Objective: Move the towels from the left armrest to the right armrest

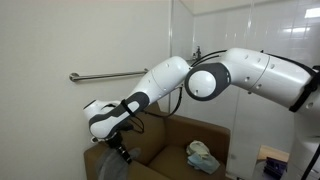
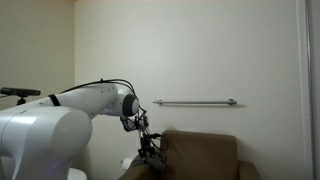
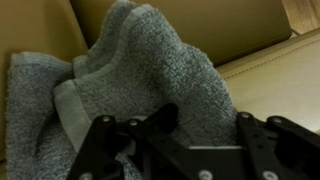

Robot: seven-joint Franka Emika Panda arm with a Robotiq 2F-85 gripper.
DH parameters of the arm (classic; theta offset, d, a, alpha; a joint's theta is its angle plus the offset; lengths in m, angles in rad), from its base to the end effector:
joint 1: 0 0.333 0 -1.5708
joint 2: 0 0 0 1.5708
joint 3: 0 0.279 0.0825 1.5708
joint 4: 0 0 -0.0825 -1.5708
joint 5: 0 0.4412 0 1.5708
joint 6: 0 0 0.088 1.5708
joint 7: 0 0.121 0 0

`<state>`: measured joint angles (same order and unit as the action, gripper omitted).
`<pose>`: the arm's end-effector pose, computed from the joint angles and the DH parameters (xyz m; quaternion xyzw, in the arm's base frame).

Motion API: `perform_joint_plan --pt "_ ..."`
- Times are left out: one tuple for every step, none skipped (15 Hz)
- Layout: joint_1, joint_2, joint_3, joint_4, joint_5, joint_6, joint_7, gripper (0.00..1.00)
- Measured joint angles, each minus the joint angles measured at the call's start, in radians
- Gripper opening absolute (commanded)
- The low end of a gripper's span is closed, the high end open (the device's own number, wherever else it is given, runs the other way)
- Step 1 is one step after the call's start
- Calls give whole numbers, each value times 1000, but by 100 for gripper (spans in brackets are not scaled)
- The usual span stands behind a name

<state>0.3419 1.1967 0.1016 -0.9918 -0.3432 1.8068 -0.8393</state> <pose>0.6868 0.2693 0.0290 0.7533 0.6223 -0.2027 0.0651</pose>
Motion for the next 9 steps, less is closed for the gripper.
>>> perform_joint_plan --pt "0 -8 -1 -10 -4 12 0 10" --pt "-1 -18 -1 -23 -7 22 -2 6" --pt "-3 -30 -1 -41 -8 35 -2 5" --pt "-8 -45 -1 -62 -8 49 -3 6" --pt "-14 -62 -1 -87 -8 61 -3 8" --pt "-21 -83 -1 -119 -8 71 -3 7" --pt "-28 -109 -1 -154 -7 78 -3 7" --pt "-36 -138 -1 -193 -7 83 -3 7" --pt "-43 -169 0 -232 -5 84 -3 7"
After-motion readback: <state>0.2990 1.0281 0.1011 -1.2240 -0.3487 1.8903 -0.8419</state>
